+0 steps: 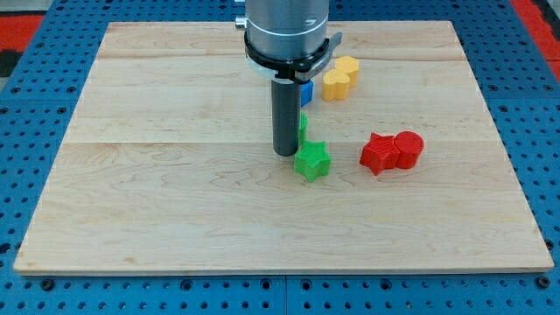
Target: Move the green circle right a bit
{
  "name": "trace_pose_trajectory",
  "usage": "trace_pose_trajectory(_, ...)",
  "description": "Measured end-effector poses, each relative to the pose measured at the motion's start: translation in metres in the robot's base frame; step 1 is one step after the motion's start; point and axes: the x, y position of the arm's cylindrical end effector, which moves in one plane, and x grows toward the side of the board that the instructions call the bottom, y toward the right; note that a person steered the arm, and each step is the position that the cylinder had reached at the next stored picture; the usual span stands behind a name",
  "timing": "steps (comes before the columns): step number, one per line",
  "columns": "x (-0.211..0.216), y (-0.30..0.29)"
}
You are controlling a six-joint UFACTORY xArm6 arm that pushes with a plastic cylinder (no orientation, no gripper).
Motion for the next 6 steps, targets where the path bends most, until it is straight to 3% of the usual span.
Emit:
trace_pose_trajectory(2,-0.027,0.000)
trace_pose_trajectory(6,-0.026,-0.076)
